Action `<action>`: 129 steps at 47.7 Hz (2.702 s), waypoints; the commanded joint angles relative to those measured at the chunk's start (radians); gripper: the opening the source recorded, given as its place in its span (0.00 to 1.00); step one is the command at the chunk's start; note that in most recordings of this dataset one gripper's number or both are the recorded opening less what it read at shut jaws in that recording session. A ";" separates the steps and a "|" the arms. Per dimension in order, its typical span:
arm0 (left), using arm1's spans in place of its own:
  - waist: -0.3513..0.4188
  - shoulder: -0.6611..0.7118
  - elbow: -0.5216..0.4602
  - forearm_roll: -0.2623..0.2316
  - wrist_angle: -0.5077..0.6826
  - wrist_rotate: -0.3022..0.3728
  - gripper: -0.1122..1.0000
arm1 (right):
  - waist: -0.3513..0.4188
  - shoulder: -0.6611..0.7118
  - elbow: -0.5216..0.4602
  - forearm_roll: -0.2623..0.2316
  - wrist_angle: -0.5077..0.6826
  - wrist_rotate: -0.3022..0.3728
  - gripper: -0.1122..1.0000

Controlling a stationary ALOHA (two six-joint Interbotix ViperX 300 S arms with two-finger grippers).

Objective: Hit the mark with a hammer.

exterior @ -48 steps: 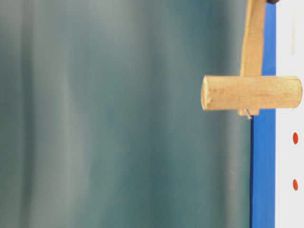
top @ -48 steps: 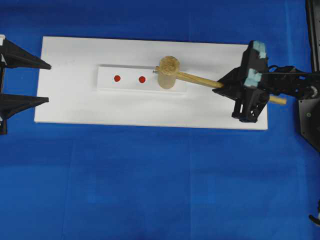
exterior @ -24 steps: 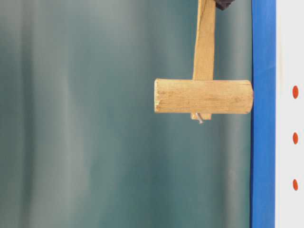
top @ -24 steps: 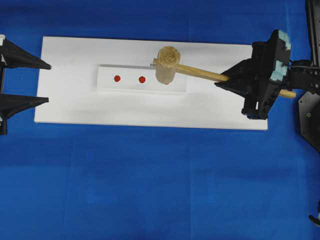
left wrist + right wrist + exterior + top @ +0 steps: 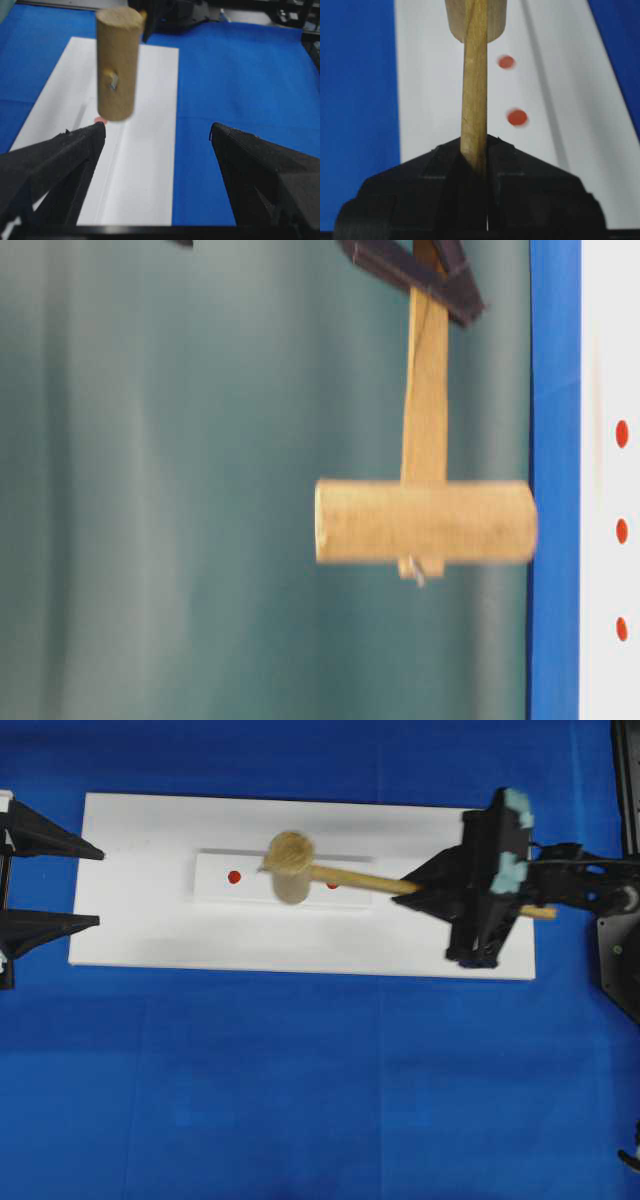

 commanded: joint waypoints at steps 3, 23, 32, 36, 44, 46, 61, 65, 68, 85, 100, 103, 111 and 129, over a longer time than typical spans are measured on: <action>0.002 0.008 -0.012 0.002 -0.008 0.005 0.85 | 0.020 0.064 -0.101 -0.008 -0.009 -0.002 0.11; 0.000 0.011 -0.011 0.002 -0.003 0.005 0.85 | 0.044 0.250 -0.318 -0.017 -0.005 -0.002 0.11; 0.000 0.009 -0.011 0.002 -0.003 0.005 0.85 | 0.044 0.261 -0.331 -0.017 -0.005 -0.005 0.11; 0.002 0.011 -0.011 0.002 -0.003 0.005 0.85 | 0.044 0.262 -0.330 -0.017 -0.005 -0.005 0.11; 0.002 0.029 -0.011 0.003 -0.020 0.005 0.85 | 0.044 0.261 -0.327 -0.017 -0.005 -0.006 0.11; 0.002 0.049 -0.009 0.002 -0.038 0.005 0.85 | 0.044 0.262 -0.327 -0.017 -0.005 -0.008 0.11; 0.002 0.282 -0.031 0.006 -0.272 0.018 0.87 | 0.044 0.261 -0.325 -0.025 -0.005 -0.008 0.11; 0.000 0.341 -0.049 0.006 -0.288 0.041 0.91 | 0.044 0.261 -0.324 -0.025 -0.005 -0.008 0.11; 0.000 0.390 -0.071 0.006 -0.299 0.061 0.92 | 0.044 0.261 -0.324 -0.026 -0.006 -0.008 0.11; 0.021 0.515 -0.152 0.006 -0.354 0.078 0.93 | 0.044 0.261 -0.325 -0.026 -0.011 -0.008 0.11; 0.028 0.557 -0.181 0.006 -0.367 0.081 0.93 | 0.044 0.261 -0.325 -0.025 -0.015 -0.008 0.11; 0.028 0.563 -0.186 0.006 -0.367 0.081 0.93 | 0.044 0.261 -0.325 -0.025 -0.015 -0.008 0.11; 0.034 0.565 -0.190 0.006 -0.350 0.081 0.92 | 0.044 0.261 -0.324 -0.025 -0.015 -0.008 0.11; 0.026 0.555 -0.186 0.006 -0.307 0.081 0.51 | 0.044 0.261 -0.325 -0.025 -0.015 -0.008 0.11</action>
